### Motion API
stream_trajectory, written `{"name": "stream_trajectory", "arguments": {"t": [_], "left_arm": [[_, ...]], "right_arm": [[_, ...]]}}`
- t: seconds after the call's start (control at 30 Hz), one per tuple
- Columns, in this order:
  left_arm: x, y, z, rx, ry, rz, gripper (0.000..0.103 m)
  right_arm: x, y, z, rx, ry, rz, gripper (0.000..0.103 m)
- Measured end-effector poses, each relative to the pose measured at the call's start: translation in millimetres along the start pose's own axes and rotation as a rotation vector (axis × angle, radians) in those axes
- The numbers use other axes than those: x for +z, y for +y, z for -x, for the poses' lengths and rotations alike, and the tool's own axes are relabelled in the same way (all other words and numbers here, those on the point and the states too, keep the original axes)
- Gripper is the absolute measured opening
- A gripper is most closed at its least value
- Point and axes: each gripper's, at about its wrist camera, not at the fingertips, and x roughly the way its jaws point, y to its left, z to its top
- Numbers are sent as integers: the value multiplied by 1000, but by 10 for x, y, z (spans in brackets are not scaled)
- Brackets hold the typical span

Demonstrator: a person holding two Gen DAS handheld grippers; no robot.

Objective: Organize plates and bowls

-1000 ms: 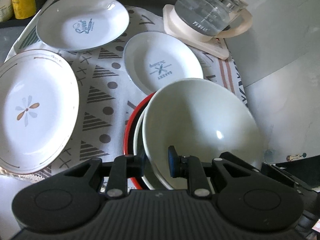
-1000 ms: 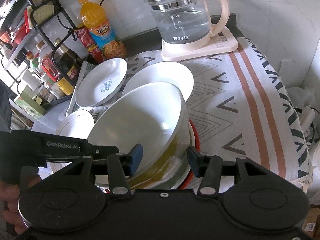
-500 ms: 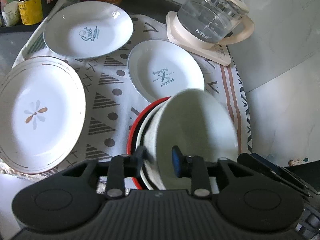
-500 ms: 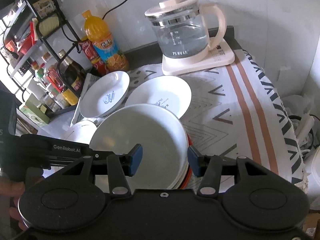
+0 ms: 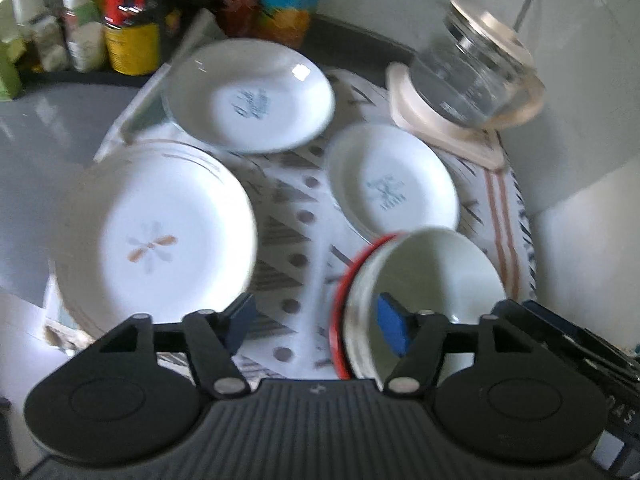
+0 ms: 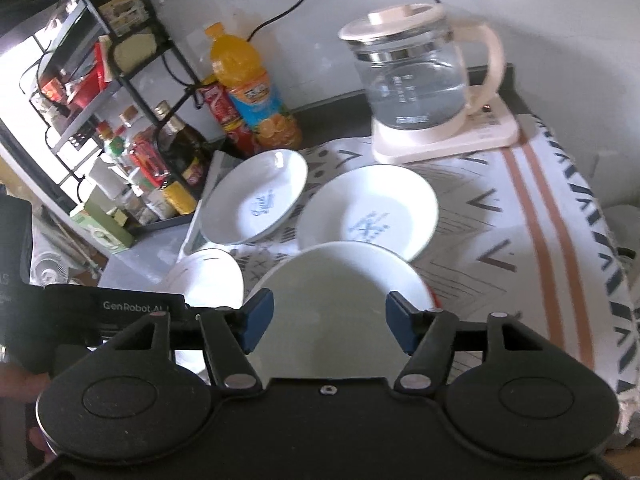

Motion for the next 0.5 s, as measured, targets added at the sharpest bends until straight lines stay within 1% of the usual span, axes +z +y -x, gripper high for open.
{"name": "stream_trajectory", "arguments": {"t": [0.03, 0.07, 0.1, 0.23, 0.37, 0.43, 0.5], "left_arm": [[9, 39, 20, 15, -10, 9, 72], [20, 81, 38, 28, -18, 20, 75], [29, 137, 51, 36, -25, 33, 76], [60, 365, 51, 47, -24, 79, 83], [95, 573, 7, 46, -16, 106, 84], [114, 664, 10, 52, -9, 120, 85], [135, 746, 15, 49, -16, 120, 86]], "right_arm": [[12, 45, -16, 4, -1, 12, 69], [25, 93, -41, 5, -1, 26, 71], [39, 136, -68, 6, 2, 38, 75], [90, 278, -208, 18, 35, 68, 84], [133, 423, -337, 33, 58, 90, 88], [154, 498, -386, 32, 62, 93, 94], [181, 576, -430, 32, 70, 87, 97]]}}
